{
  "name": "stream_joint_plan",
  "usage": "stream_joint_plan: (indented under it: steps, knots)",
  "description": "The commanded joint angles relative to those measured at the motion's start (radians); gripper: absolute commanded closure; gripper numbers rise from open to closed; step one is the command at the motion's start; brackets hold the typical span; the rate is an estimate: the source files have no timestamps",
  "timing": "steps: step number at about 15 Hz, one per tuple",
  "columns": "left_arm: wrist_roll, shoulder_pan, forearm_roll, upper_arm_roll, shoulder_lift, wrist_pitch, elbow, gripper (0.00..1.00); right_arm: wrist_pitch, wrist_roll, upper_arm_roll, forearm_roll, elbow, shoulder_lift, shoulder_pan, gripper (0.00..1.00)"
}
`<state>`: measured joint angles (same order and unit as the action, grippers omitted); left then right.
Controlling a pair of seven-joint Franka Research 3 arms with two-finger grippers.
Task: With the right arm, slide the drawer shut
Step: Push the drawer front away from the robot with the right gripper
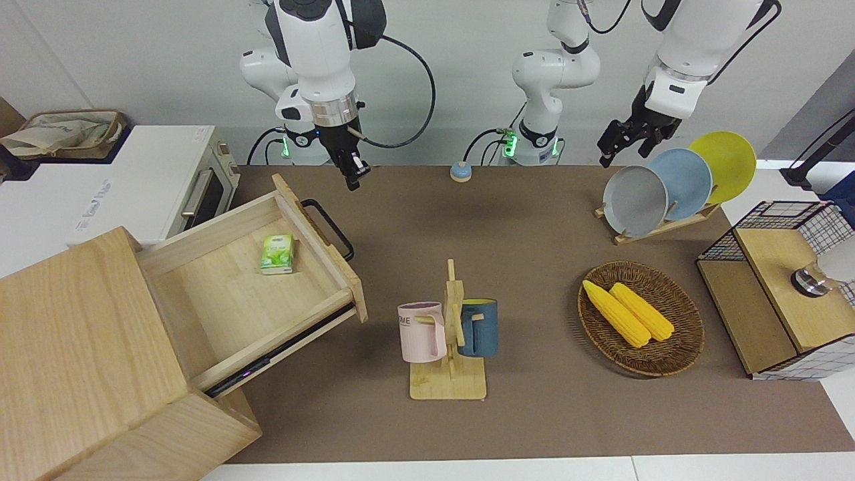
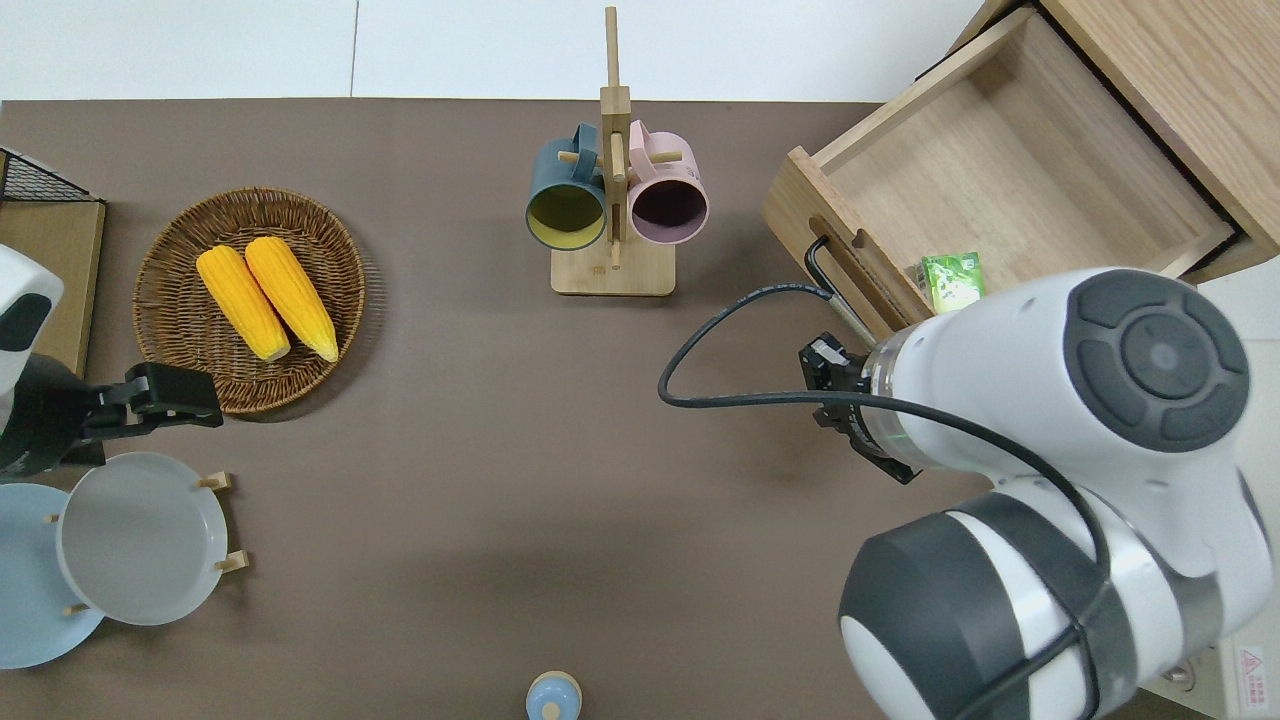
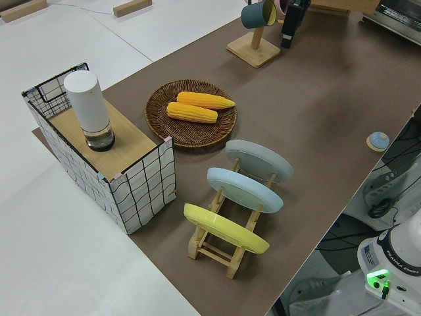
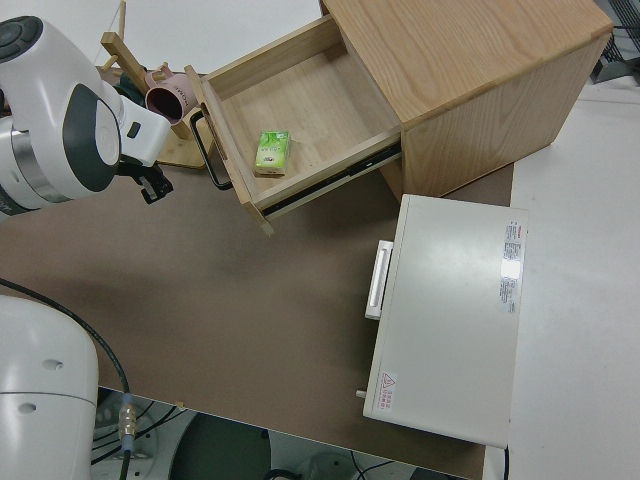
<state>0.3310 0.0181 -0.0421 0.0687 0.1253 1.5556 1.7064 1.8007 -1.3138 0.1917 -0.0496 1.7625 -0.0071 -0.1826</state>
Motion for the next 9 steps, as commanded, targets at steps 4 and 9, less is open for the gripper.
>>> stream_joint_plan:
  steps: [4, 9]
  knots:
    - [-0.009, 0.000, -0.001, -0.004, 0.008, -0.015, -0.004, 0.01, 0.117, -0.041, -0.005, 0.031, 0.011, 0.076, -0.003, 1.000]
    - [-0.009, 0.000, -0.001, -0.004, 0.008, -0.017, -0.004, 0.01, 0.181, -0.053, -0.005, 0.089, 0.000, 0.134, 0.006, 1.000]
